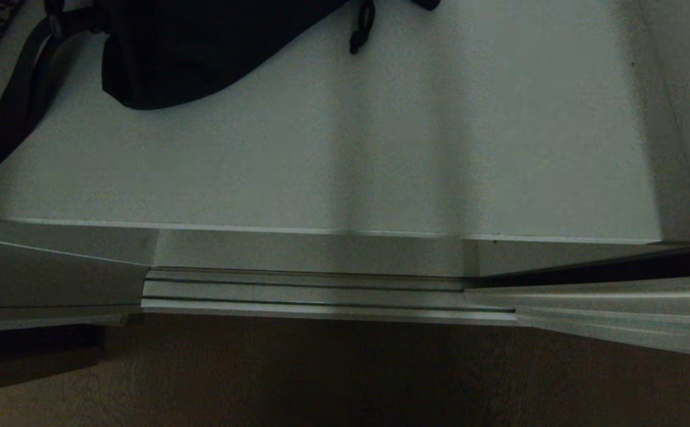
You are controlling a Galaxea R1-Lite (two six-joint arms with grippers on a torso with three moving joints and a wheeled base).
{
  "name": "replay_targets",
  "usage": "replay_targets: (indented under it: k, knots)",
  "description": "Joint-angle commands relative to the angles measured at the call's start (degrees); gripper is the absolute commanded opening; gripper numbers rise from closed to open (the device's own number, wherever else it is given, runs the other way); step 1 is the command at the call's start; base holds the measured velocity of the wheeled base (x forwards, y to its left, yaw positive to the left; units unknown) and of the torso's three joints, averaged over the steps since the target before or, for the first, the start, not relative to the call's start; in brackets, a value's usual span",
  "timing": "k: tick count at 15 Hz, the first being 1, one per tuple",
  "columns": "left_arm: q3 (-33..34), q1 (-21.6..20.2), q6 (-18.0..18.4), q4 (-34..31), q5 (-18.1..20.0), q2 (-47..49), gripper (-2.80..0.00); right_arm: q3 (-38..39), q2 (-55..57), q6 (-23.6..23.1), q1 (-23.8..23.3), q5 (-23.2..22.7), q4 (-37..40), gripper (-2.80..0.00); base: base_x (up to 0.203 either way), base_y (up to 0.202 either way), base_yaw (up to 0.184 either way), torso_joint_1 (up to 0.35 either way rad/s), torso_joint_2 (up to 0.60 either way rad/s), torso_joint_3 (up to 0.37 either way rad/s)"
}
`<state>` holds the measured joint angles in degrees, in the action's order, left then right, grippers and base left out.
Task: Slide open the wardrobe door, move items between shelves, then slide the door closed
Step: Place the bag on the higher shelf, then close the door
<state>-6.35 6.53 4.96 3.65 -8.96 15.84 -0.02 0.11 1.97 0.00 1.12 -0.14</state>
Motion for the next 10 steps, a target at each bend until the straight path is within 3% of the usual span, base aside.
replay_targets:
  k: [1,3,4,5,7,8,10]
  knots:
    - [5.5,1.1,-0.2,5.8,-0.2,0.3,-2.80,-0.1,0.0,0.0,0.0,0.0,0.0,-2.80,0.000,0.000,0.000,0.000,0.00,0.000]
    - [6.4,5.8,-1.4,6.9,-0.1,0.1,-2.80,-0.1,0.0,0.0,0.0,0.0,0.0,-2.80,0.000,0.000,0.000,0.000,0.00,0.000]
    - [6.4,5.8,-4.4,5.9,-0.2,0.1,-2.80,0.0,0.0,0.0,0.0,0.0,0.0,-2.80,0.000,0.000,0.000,0.000,0.00,0.000]
    - [6.2,5.7,-4.5,5.5,0.2,0.1,-2.80,-0.1,0.0,0.0,0.0,0.0,0.0,-2.80,0.000,0.000,0.000,0.000,0.00,0.000]
    - [6.3,5.8,-0.5,6.2,0.1,0.1,-2.80,0.0,0.0,0.0,0.0,0.0,0.0,-2.80,0.000,0.000,0.000,0.000,0.00,0.000]
    - [6.4,5.3,-0.2,6.7,0.2,0.1,-2.80,-0.1,0.0,0.0,0.0,0.0,0.0,-2.80,0.000,0.000,0.000,0.000,0.00,0.000]
    - [6.4,-0.2,0.1,7.3,1.8,1.1,-2.80,0.0,0.0,0.0,0.0,0.0,0.0,-2.80,0.000,0.000,0.000,0.000,0.00,0.000]
